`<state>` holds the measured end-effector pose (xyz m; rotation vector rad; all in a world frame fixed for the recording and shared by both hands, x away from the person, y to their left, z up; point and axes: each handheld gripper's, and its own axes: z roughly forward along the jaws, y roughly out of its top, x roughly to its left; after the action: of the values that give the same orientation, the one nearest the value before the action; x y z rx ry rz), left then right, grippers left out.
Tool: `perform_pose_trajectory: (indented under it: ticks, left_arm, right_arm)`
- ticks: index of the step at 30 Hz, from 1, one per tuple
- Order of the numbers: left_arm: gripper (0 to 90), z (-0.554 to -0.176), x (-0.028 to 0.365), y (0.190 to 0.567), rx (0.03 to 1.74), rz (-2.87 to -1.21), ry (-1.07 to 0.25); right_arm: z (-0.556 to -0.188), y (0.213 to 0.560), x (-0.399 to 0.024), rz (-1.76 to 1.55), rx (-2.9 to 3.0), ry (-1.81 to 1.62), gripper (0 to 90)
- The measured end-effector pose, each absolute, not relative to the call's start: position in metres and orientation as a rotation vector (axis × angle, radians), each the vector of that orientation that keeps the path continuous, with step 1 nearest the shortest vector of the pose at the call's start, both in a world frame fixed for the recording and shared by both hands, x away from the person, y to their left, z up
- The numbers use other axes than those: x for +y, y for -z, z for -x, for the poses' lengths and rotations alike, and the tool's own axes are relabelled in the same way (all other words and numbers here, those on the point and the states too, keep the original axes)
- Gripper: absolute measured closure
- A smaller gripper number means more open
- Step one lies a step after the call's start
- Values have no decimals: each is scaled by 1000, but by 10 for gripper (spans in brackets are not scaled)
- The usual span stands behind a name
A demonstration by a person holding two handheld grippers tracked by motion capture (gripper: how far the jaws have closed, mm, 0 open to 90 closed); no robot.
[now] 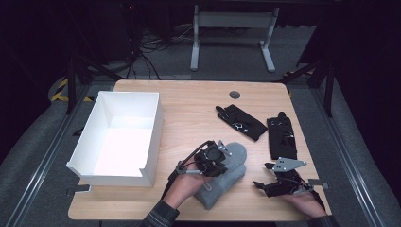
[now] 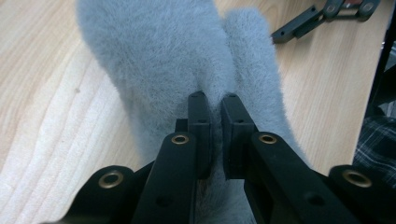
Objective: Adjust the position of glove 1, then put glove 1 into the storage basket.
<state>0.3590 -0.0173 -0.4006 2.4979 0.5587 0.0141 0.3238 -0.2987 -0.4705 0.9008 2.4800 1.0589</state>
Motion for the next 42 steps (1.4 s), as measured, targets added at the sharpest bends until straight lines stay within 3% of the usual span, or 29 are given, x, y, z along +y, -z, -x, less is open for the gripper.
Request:
perform_pose_trajectory:
  ticks: [8, 11, 12, 14, 21, 24, 33, 42]
  left_arm:
    - [821, -361, -19, 410, 551, -2490, 15]
    - [700, -360, -17, 406, 551, -2455, 26]
    - [700, -360, -13, 401, 547, -2423, 29]
    - [575, -359, -7, 393, 560, -2375, 25]
    - [282, -368, 2, 395, 630, -2322, -25]
    - [222, -372, 0, 403, 653, -2333, -25]
    - [176, -380, -7, 435, 696, -2378, 51]
    - [196, -385, -7, 448, 713, -2370, 153]
  right_arm:
    - [-324, 471, -299, -901, 2480, -1059, 150]
    - [-324, 471, -299, -901, 2480, -1059, 150]
    - [-324, 471, -299, -901, 2480, -1059, 150]
    - [-324, 471, -299, -901, 2480, -1059, 150]
    - [-324, 471, -299, -899, 2480, -1059, 149]
    - [-324, 471, -299, -899, 2480, -1059, 149]
    - [-324, 471, -298, -897, 2481, -1058, 144]
    - [-325, 471, -298, -897, 2481, -1062, 142]
